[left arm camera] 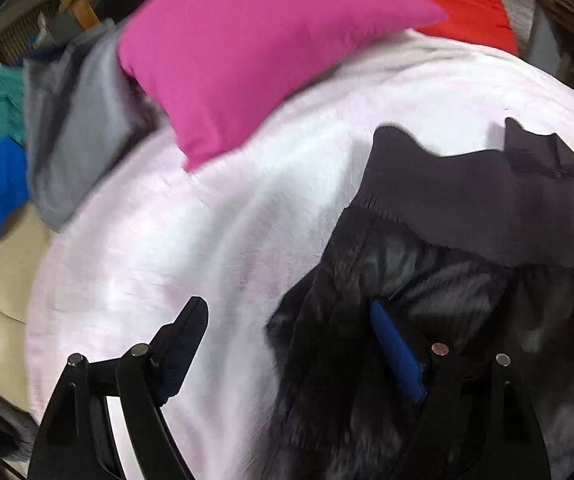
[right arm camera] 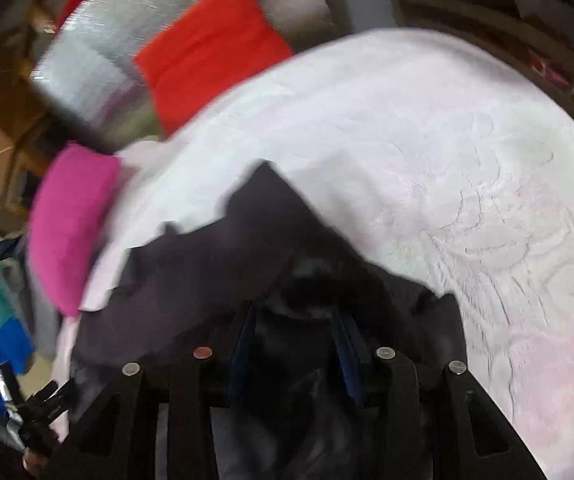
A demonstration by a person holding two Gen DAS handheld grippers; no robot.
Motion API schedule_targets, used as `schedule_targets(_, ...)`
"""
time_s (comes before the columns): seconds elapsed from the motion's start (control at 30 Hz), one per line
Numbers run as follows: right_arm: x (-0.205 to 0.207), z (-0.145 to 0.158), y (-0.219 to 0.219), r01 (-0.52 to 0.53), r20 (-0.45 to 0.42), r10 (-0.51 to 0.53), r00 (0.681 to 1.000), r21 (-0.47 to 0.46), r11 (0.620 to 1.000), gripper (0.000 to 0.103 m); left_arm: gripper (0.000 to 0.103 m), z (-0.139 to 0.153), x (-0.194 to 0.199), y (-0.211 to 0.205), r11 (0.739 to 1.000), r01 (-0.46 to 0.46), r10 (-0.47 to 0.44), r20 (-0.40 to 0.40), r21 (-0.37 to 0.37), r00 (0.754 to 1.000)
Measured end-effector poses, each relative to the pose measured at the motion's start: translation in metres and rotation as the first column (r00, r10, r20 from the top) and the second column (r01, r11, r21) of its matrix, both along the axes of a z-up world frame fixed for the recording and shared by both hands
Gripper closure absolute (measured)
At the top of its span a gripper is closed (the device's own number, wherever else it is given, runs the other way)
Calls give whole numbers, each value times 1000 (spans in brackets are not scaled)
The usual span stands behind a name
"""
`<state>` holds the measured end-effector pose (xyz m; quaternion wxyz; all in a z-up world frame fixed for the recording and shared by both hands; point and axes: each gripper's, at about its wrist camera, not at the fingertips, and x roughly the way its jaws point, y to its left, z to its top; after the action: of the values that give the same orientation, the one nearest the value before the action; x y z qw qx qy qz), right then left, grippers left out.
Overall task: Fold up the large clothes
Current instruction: 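Grasp the black jacket's edge with both tools and lift it, then lay the jacket edge flat and open both tools over it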
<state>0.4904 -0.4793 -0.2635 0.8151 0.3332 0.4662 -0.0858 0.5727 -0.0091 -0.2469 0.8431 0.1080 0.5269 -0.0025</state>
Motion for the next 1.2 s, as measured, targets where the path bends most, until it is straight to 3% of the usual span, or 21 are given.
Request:
schedule_targets(0.1, -5, 0, -5, 17, 15, -17, 1000, 20, 1000, 69, 17, -5, 0, -2, 1000, -11, 11, 5, -13, 1000)
schedule_targets(0.2, -25, 17, 0, 13, 55, -14, 998, 20, 1000, 67, 17, 12, -14, 0, 1000, -11, 11, 26, -21, 1000)
schedule_targets(0.23, -35, 24, 0, 7, 75, -8, 997, 15, 1000, 64, 17, 21, -26, 0, 1000, 6, -5, 57, -19, 998)
schedule_targets(0.3, -59, 37, 5, 1, 108, -1, 994, -2, 1000, 47, 18, 38, -48, 1, 999, 35, -34, 116, -10, 993)
schedule_targets(0.47, -119, 57, 31, -43, 139, 52, 989, -68, 997, 45, 18, 57, -120, -4, 994, 113, -112, 193, 5, 975)
schedule_targets(0.6, -160, 46, 66, -87, 96, 98, 991, -115, 990, 51, 17, 44, -165, -16, 990, 144, -139, 178, -15, 974)
schedule_targets(0.67, -174, 34, 81, -104, 67, 116, 991, -164, 981, 51, 17, 24, -177, -21, 990, 139, -133, 134, -34, 982)
schedule_targets(0.73, -178, 29, 89, -111, 51, 124, 991, -210, 971, 51, 17, 12, -181, -27, 992, 129, -128, 146, -1, 981)
schedule_targets(0.83, -179, 38, 97, -117, 36, 129, 991, -224, 968, 51, 17, 25, -187, -34, 991, 129, -134, 166, 36, 977)
schedule_targets(0.9, -183, 53, 101, -125, 81, 143, 986, -190, 974, 51, 17, 39, -194, -35, 989, 150, -150, 202, 13, 968)
schedule_targets(1.03, -179, 70, 125, -156, 138, 187, 972, -210, 965, 52, 17, 58, -210, -41, 988, 157, -154, 264, 11, 952)
schedule_targets(1.1, -171, 68, 143, -187, 133, 214, 968, -187, 964, 70, 17, 63, -217, -43, 987, 164, -158, 275, 2, 948)
schedule_targets(1.2, -154, 52, 170, -239, 95, 257, 962, -168, 956, 71, 17, 66, -224, -48, 985, 173, -165, 291, -3, 942)
